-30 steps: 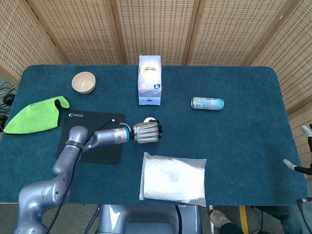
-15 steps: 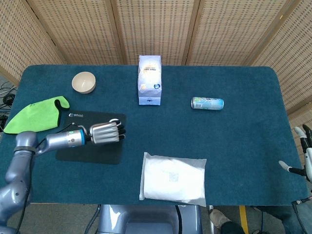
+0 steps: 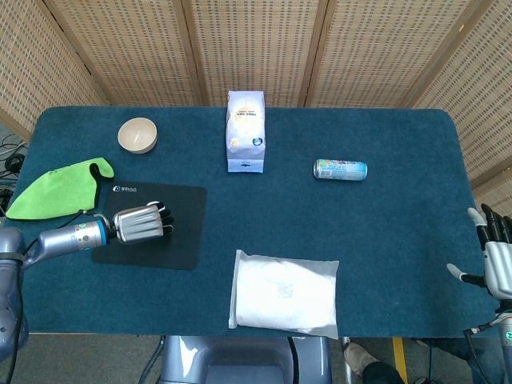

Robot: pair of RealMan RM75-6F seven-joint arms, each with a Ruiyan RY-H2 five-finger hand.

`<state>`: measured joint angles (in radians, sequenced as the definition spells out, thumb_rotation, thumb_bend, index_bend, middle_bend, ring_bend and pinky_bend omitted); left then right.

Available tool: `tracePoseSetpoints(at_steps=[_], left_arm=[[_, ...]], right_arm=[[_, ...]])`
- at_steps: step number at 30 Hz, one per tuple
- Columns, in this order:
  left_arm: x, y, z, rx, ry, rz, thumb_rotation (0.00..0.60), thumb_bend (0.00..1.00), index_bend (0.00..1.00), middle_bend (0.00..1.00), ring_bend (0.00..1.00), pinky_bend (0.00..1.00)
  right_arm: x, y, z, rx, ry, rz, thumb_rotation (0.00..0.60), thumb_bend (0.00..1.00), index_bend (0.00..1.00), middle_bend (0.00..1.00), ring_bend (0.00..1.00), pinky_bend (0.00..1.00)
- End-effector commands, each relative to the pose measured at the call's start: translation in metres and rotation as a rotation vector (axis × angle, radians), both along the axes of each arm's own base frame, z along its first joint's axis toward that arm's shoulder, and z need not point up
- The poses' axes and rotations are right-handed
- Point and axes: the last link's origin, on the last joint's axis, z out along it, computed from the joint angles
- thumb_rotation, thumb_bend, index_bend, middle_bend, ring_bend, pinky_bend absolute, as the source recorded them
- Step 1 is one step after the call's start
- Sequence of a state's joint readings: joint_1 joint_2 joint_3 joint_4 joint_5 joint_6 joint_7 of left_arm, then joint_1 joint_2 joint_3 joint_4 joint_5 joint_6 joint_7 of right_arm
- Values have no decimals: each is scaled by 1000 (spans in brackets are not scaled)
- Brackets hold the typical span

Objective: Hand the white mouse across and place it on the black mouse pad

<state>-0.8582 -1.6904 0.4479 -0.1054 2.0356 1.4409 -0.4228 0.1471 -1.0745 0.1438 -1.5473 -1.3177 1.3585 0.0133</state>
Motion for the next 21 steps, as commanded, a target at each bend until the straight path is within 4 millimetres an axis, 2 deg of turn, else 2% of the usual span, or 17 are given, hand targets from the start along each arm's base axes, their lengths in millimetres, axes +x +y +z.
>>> tracePoseSetpoints(at_steps=[1, 12, 21], left_arm=[[-3, 0, 0, -3, 29, -5, 600, 167, 684, 449, 374, 491], [-5, -1, -5, -25, 70, -6, 600, 173, 673, 448, 373, 491], [-2, 0, -11, -38, 101, -27, 600, 138, 445, 278, 356, 487]], right_arm=[[0, -1, -4, 10, 8, -6, 600, 0, 0, 0, 0, 0], [0, -2, -7, 21, 4, -13, 600, 0, 0, 0, 0, 0], [-2, 0, -2, 9, -10, -17, 600, 0, 0, 0, 0, 0]])
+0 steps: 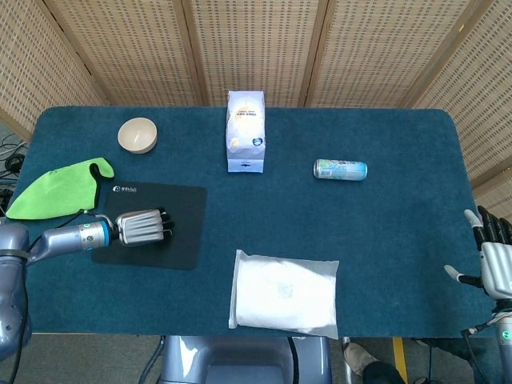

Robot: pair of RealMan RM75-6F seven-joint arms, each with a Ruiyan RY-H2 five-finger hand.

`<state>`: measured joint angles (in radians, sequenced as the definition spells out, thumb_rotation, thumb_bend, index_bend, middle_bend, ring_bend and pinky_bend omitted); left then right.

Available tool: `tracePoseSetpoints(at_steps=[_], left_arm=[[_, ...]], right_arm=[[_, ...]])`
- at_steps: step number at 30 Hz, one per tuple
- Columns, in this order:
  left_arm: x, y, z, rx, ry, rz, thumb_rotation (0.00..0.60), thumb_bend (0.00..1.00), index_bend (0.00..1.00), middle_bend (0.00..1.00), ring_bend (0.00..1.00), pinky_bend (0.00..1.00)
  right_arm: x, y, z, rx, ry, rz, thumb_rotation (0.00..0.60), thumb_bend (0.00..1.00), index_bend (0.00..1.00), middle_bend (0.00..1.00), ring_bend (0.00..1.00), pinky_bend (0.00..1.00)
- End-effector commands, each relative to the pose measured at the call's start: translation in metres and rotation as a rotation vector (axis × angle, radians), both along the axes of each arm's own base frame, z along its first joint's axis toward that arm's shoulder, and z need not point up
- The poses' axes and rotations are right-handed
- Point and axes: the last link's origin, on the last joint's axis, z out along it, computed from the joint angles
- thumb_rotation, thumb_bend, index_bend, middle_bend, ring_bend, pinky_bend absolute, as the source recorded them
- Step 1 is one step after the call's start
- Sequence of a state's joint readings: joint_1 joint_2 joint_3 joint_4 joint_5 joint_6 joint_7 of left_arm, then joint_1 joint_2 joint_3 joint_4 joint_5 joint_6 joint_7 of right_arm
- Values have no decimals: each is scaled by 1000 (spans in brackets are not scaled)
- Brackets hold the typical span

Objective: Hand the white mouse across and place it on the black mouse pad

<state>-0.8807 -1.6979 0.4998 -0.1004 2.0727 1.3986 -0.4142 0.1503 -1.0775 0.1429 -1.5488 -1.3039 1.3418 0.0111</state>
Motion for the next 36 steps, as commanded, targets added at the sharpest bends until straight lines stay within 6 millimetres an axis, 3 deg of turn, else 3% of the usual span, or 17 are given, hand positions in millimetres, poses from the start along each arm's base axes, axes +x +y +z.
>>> tracePoseSetpoints(at_steps=[1, 8, 13, 16, 21, 25, 28, 31, 36], left_arm=[[0, -1, -1, -6, 10, -5, 600, 117, 429, 260, 346, 487], [-3, -3, 0, -8, 12, -9, 600, 45, 349, 176, 295, 487], [-5, -6, 12, -9, -11, -14, 600, 24, 148, 13, 159, 460], [-1, -4, 26, 22, -81, -9, 600, 22, 128, 0, 150, 454], [8, 3, 61, 146, -353, 85, 600, 7, 66, 0, 94, 399], [-4, 4, 79, 250, -590, 258, 600, 0, 0, 0, 4, 226], [-21, -3, 81, 289, -717, 425, 600, 0, 0, 0, 0, 113], [-37, -20, 83, 319, -836, 603, 600, 0, 0, 0, 0, 50], [-49, -50, 89, 395, -887, 789, 600, 0, 0, 0, 0, 0]], right_arm=[[0, 1, 1, -1, -4, -1, 600, 0, 0, 0, 0, 0], [0, 1, 3, -2, -10, 1, 600, 0, 0, 0, 0, 0], [2, 2, 4, -3, -14, 8, 600, 0, 0, 0, 0, 0], [3, 3, 5, -5, -17, 13, 600, 0, 0, 0, 0, 0], [5, 5, 5, -8, -19, 24, 600, 0, 0, 0, 0, 0], [7, 5, 5, -2, -24, 37, 600, 0, 0, 0, 0, 0], [9, 5, 5, 2, -28, 48, 600, 0, 0, 0, 0, 0], [10, 6, 4, 11, -30, 52, 600, 0, 0, 0, 0, 0], [10, 6, 3, 16, -29, 57, 600, 0, 0, 0, 0, 0]])
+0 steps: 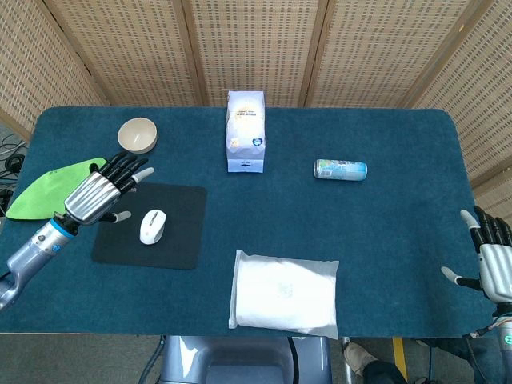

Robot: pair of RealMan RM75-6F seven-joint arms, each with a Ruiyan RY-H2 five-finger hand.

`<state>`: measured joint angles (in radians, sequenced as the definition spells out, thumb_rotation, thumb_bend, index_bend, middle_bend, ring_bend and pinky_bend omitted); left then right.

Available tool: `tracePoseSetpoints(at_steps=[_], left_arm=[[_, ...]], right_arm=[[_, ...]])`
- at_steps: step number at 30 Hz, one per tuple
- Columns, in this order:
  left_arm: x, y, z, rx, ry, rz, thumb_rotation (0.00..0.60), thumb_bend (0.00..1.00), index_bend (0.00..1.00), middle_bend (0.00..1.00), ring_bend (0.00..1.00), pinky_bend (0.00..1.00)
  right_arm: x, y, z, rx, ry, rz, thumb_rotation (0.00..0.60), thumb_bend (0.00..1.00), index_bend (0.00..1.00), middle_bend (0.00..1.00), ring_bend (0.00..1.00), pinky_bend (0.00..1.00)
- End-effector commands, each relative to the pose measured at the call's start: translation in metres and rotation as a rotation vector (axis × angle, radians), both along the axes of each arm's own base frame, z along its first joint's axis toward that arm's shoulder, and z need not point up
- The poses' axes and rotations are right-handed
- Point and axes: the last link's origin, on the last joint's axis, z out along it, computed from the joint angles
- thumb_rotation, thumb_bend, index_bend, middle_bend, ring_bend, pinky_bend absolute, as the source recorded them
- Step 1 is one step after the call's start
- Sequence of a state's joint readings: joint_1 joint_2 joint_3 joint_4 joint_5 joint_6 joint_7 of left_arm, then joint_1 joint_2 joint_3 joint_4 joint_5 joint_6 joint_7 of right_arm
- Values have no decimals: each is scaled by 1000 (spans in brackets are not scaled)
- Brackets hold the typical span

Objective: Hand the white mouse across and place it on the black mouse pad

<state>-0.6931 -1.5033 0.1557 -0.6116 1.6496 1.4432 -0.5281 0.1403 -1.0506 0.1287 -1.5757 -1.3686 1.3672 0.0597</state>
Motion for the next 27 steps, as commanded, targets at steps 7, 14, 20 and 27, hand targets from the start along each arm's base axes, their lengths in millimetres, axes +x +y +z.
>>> tracePoseSetpoints(at_steps=[7, 14, 20, 27], left_arm=[[-27, -73, 33, 150, -129, 432, 600, 0, 0, 0, 0, 0], [-25, -121, 44, 208, -154, 558, 600, 0, 0, 0, 0, 0], [-22, -150, 40, 254, -166, 573, 600, 0, 0, 0, 0, 0], [-16, -169, 35, 272, -178, 574, 600, 0, 0, 0, 0, 0]], right_arm=[[3, 2, -1, 2, 1, 13, 600, 0, 0, 0, 0, 0], [7, 4, -2, 7, -5, 31, 600, 0, 0, 0, 0, 0], [7, 8, -2, 8, 0, 26, 600, 0, 0, 0, 0, 0], [9, 12, -2, -1, 16, 23, 600, 0, 0, 0, 0, 0]])
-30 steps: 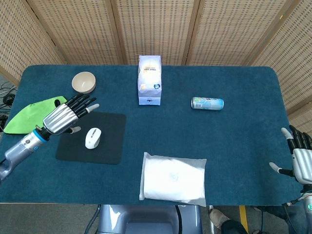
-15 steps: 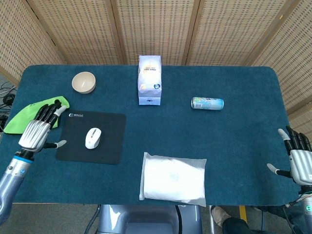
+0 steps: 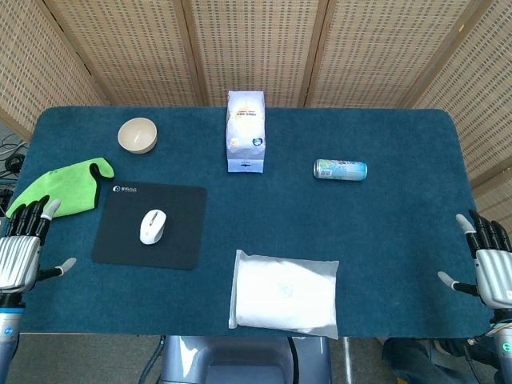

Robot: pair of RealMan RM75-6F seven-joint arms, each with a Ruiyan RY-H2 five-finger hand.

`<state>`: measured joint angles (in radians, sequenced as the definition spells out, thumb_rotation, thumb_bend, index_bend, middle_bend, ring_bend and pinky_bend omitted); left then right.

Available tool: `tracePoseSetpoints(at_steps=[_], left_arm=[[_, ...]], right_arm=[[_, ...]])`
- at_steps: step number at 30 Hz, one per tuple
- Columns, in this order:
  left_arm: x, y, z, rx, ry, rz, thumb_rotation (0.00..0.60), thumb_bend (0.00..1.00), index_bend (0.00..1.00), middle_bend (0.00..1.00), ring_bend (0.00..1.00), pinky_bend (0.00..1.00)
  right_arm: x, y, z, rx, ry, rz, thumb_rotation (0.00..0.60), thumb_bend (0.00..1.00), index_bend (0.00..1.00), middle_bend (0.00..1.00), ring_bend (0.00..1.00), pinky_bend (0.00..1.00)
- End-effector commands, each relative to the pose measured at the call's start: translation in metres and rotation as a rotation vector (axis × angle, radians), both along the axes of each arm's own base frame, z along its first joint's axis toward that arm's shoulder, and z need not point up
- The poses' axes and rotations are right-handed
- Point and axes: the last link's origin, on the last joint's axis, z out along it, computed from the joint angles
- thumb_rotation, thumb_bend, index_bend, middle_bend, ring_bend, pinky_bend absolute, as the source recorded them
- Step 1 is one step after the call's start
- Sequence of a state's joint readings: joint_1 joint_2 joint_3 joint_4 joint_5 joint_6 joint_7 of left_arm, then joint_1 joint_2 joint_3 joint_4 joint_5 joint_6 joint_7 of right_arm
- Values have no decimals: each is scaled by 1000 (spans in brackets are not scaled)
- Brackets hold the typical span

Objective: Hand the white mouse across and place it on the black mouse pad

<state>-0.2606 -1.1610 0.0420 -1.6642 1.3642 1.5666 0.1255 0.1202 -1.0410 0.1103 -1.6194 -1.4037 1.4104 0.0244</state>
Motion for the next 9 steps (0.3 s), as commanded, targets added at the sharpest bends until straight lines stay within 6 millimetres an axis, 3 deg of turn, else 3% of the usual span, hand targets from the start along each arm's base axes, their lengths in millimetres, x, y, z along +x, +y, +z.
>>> tracePoseSetpoints(at_steps=[1, 9], left_arm=[[3, -6, -2, -1, -3, 7, 600, 0, 0, 0, 0, 0], [4, -14, 4, 2, 10, 28, 600, 0, 0, 0, 0, 0]], right_arm=[[1, 2, 0, -7, 4, -1, 600, 0, 0, 0, 0, 0], [3, 4, 5, -31, -8, 5, 600, 0, 0, 0, 0, 0]])
